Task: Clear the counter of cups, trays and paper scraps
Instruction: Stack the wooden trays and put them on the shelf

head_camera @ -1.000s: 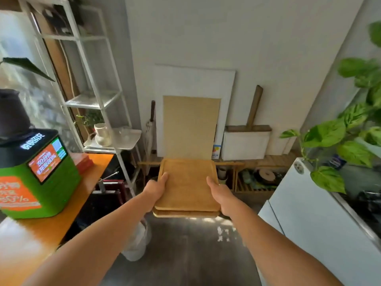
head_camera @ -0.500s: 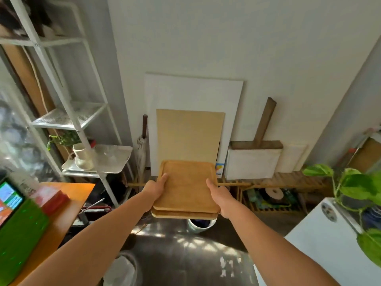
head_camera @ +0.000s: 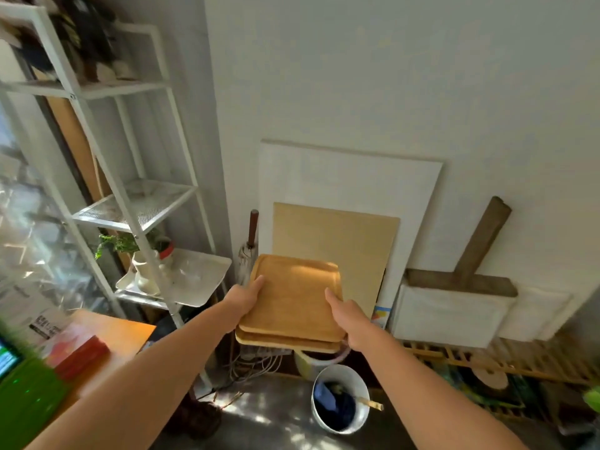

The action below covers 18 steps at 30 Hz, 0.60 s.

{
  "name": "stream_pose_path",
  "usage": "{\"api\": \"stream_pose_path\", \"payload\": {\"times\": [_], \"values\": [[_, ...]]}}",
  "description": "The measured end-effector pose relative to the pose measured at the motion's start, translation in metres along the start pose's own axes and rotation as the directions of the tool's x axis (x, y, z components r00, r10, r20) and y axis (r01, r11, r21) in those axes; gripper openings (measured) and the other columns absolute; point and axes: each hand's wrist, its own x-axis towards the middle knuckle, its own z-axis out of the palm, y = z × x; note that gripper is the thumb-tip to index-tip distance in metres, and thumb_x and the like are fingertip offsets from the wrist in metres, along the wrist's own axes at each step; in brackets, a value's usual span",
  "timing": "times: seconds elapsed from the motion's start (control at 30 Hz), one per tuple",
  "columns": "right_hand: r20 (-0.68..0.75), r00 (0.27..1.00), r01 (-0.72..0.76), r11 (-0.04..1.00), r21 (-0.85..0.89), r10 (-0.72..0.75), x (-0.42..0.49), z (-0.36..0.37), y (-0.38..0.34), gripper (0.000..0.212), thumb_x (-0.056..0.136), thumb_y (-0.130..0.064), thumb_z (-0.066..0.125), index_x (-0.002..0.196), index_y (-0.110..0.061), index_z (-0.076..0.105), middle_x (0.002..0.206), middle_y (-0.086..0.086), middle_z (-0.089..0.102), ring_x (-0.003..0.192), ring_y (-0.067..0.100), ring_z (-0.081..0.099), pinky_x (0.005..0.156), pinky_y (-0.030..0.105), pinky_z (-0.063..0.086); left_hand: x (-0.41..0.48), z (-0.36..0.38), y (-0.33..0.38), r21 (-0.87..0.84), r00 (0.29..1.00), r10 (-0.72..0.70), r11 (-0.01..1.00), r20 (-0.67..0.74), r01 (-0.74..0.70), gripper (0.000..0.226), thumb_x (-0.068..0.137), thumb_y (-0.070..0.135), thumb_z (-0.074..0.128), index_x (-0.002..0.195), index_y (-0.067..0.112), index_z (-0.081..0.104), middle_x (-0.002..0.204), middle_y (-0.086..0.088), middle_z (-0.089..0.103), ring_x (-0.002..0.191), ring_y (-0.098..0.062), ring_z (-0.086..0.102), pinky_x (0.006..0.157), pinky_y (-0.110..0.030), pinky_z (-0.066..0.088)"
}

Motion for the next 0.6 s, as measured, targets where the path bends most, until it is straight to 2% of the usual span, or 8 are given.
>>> {"api": "stream_pose_path", "payload": {"times": [0.1,0.23,0.27,0.33,0.4,0.5,0.6], "values": [[0.008,1.0,0.012,0.998,-0.057,-0.011,0.039,-0.005,-0.033,0.08,0.093,-0.065,0.045,0.149,-0.011,0.031,0.144,0.012,0.047,0.122,0.032,0.05,0.088,0.04,0.042,0.03,0.003,0.028,-0.024,1.0,-0.011,1.0,-0.027,0.01,0.079,0.089,0.066,0.052,0.138,0.004,0.048,0.124,-0.016,0.063,0.11,-0.034,0.062,0.101,-0.045,0.049],[-0.008,0.999,0.036,0.985,-0.172,-0.037,0.087,0.0,-0.085,0.081,0.094,-0.066,0.043,0.149,-0.008,0.032,0.133,0.011,0.047,0.11,0.031,0.05,0.084,0.039,0.041,0.064,-0.001,0.055,-0.065,0.993,-0.06,0.996,-0.1,0.054,0.076,0.088,0.068,0.05,0.131,0.006,0.053,0.118,-0.013,0.065,0.106,-0.032,0.064,0.099,-0.043,0.05],[0.01,0.999,0.038,0.982,-0.185,-0.037,0.099,0.004,-0.096,0.082,0.094,-0.066,0.043,0.15,-0.008,0.031,0.136,0.012,0.046,0.115,0.032,0.049,0.087,0.041,0.041,0.073,-0.005,0.061,-0.082,0.991,-0.07,0.995,-0.114,0.06,0.076,0.088,0.069,0.05,0.131,0.006,0.054,0.119,-0.013,0.065,0.106,-0.032,0.064,0.1,-0.043,0.05],[0.092,0.995,0.065,0.981,-0.18,-0.049,0.124,0.013,-0.115,0.085,0.093,-0.066,0.045,0.153,-0.008,0.028,0.149,0.011,0.044,0.133,0.033,0.044,0.105,0.043,0.039,0.088,-0.014,0.071,-0.114,0.986,-0.082,0.991,-0.149,0.065,0.076,0.088,0.069,0.05,0.13,0.007,0.055,0.118,-0.012,0.065,0.106,-0.031,0.064,0.102,-0.044,0.049],[0.163,0.985,0.087,0.98,-0.18,-0.057,0.144,0.028,-0.132,0.083,0.092,-0.066,0.047,0.151,-0.009,0.034,0.148,0.012,0.049,0.132,0.033,0.049,0.112,0.045,0.039,0.1,-0.025,0.077,-0.147,0.974,-0.1,0.987,-0.201,0.071,0.077,0.088,0.068,0.051,0.134,0.006,0.052,0.123,-0.012,0.064,0.11,-0.031,0.063,0.103,-0.043,0.048],[0.232,0.971,0.103,0.98,-0.169,-0.062,0.165,0.056,-0.155,0.077,0.091,-0.065,0.05,0.142,-0.009,0.045,0.132,0.014,0.062,0.115,0.033,0.062,0.101,0.045,0.051,0.118,-0.045,0.08,-0.204,0.954,-0.118,0.977,-0.276,0.062,0.081,0.088,0.068,0.052,0.14,0.006,0.047,0.131,-0.012,0.059,0.117,-0.031,0.059,0.099,-0.037,0.045],[0.301,0.951,0.134,0.97,-0.202,-0.069,0.181,0.086,-0.177,0.076,0.091,-0.064,0.05,0.14,-0.006,0.046,0.127,0.014,0.063,0.107,0.031,0.063,0.083,0.04,0.056,0.136,-0.071,0.081,-0.236,0.931,-0.145,0.969,-0.336,0.066,0.084,0.087,0.068,0.054,0.141,0.005,0.046,0.129,-0.012,0.059,0.115,-0.031,0.058,0.092,-0.035,0.043]]}}
